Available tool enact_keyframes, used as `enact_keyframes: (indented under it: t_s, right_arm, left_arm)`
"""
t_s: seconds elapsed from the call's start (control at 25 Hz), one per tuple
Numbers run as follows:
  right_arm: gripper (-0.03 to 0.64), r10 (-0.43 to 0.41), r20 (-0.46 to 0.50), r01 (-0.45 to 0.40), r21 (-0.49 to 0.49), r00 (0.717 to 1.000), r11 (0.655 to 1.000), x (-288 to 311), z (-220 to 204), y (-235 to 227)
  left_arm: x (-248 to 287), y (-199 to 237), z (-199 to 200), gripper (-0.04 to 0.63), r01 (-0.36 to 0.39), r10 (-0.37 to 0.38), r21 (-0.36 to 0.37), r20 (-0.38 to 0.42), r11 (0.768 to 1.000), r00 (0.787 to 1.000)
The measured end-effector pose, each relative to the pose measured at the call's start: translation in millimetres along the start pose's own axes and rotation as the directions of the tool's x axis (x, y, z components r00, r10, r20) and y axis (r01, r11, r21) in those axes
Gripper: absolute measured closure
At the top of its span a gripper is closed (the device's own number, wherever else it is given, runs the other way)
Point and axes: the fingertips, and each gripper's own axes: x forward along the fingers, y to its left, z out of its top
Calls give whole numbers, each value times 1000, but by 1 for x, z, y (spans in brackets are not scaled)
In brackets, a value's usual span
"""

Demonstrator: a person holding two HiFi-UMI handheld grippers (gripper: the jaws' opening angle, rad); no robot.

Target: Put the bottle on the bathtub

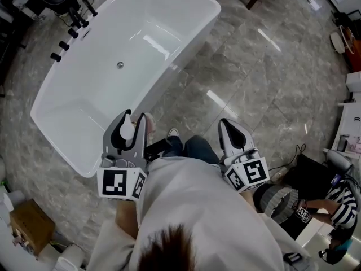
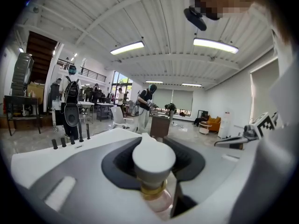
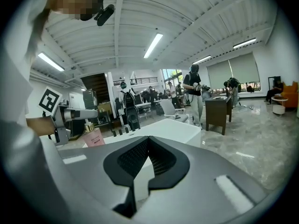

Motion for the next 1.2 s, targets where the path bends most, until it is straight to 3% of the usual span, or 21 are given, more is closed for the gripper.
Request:
enact_keyframes:
  t_s: [0.44,0.8,1.2]
  right_arm:
    - [618,6,-23,-6,5,1000,1000,14,2,-31]
    - [618,114,-54,-115,-30,992,993,55,26,-68]
    - [618,209,-50,-212,-67,977,975,84,44,-114]
  left_arm:
    - [25,-4,0,411,-32,32,-10,-26,999,999]
    - [57,-4,15,410,-146,146,-47,-10,988,989]
    - [85,-8,32,410,-273,276,-54,39,960,960]
